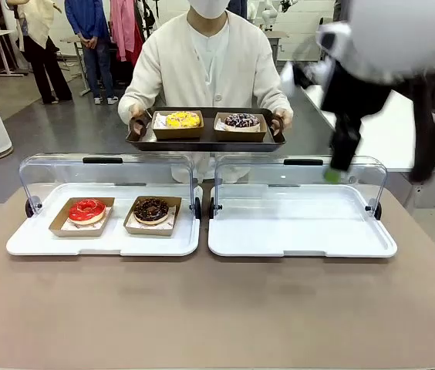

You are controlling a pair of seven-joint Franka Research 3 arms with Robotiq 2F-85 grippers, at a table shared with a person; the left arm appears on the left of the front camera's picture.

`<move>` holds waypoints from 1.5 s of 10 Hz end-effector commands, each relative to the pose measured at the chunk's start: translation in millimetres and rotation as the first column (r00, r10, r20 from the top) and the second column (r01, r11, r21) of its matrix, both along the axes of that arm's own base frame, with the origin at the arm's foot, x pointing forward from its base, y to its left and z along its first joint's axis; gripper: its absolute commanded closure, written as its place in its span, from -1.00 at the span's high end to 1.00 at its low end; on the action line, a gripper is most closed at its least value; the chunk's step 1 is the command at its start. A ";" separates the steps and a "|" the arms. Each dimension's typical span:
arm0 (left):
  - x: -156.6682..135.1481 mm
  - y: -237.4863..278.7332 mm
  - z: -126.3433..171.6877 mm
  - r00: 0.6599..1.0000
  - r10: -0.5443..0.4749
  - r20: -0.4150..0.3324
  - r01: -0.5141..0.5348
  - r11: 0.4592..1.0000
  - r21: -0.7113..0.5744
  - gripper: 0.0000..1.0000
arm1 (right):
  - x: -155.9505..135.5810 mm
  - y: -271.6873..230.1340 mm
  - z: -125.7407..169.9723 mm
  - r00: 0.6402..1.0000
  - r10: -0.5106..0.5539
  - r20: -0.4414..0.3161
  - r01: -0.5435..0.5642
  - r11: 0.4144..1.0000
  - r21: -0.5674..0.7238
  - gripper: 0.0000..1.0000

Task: Provide the desired donut to the person.
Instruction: Place the picked Paper togo box onto the Handle tray extended by the person.

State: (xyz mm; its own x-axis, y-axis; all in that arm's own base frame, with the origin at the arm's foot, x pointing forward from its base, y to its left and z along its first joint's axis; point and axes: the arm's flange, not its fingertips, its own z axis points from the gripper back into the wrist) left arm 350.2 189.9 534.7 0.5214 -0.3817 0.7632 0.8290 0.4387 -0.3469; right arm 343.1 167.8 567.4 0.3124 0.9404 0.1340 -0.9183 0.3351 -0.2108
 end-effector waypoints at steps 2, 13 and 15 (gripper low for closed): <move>-0.3 0.2 1.4 1.000 -0.004 0.020 0.004 1.000 -0.018 1.00 | -3.1 -16.6 -23.5 0.999 0.004 0.034 -0.006 0.998 0.061 1.00; -0.3 0.2 1.4 1.000 -0.004 0.020 0.004 1.000 -0.018 1.00 | -8.2 -21.9 -30.3 1.000 -0.011 0.014 0.011 0.999 0.038 1.00; -0.3 0.2 1.4 1.000 -0.004 0.020 0.004 1.000 -0.018 1.00 | -8.2 -21.9 -30.3 1.000 -0.011 0.014 0.011 0.999 0.038 1.00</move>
